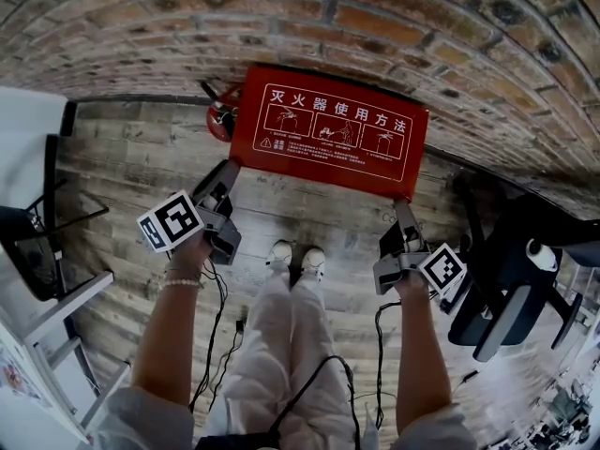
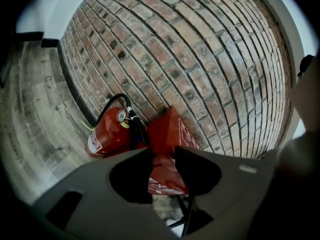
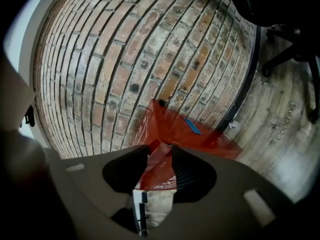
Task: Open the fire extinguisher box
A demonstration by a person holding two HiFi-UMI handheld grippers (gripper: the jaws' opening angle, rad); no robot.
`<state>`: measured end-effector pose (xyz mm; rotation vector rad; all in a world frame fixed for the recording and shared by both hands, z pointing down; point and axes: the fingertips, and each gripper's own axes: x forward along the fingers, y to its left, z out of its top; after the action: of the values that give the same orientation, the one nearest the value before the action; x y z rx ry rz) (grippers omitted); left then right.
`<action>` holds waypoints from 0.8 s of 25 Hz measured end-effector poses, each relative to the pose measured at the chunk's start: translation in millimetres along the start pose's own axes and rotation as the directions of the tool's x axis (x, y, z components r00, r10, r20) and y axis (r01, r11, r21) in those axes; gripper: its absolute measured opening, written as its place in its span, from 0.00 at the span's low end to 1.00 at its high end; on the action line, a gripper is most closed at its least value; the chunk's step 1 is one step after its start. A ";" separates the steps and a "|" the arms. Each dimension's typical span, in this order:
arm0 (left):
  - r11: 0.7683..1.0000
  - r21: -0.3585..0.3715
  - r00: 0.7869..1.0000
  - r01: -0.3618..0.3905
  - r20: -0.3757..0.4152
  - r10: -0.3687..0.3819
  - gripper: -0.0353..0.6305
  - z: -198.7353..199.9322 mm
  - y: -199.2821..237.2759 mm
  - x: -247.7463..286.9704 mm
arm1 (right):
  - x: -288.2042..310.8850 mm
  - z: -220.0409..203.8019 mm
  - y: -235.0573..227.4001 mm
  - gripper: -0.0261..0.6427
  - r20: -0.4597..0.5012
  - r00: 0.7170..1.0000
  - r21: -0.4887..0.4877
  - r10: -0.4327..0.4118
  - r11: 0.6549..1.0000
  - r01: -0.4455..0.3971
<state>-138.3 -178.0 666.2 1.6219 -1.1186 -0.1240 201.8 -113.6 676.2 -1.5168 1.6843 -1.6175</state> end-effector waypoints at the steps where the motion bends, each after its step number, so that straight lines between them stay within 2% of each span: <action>1: 1.000 0.001 1.000 0.000 0.000 0.000 0.26 -0.1 -0.3 -0.7 | -0.9 0.3 -0.3 0.27 -0.001 1.000 -0.008 -0.003 1.000 0.003; 10: 1.000 0.020 1.000 0.002 0.002 -0.002 0.26 1.5 -7.8 -6.6 | -7.2 3.5 5.5 0.27 0.010 1.000 -0.055 -0.021 0.998 0.022; 20: 0.999 0.037 1.000 0.000 0.008 0.000 0.26 3.4 -14.8 -13.6 | -12.3 3.3 13.8 0.27 0.009 1.000 -0.060 -0.023 0.998 0.023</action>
<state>-139.1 -171.5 646.9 1.6555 -1.1330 -0.1106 203.0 -108.0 658.3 -1.5750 1.7323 -1.5830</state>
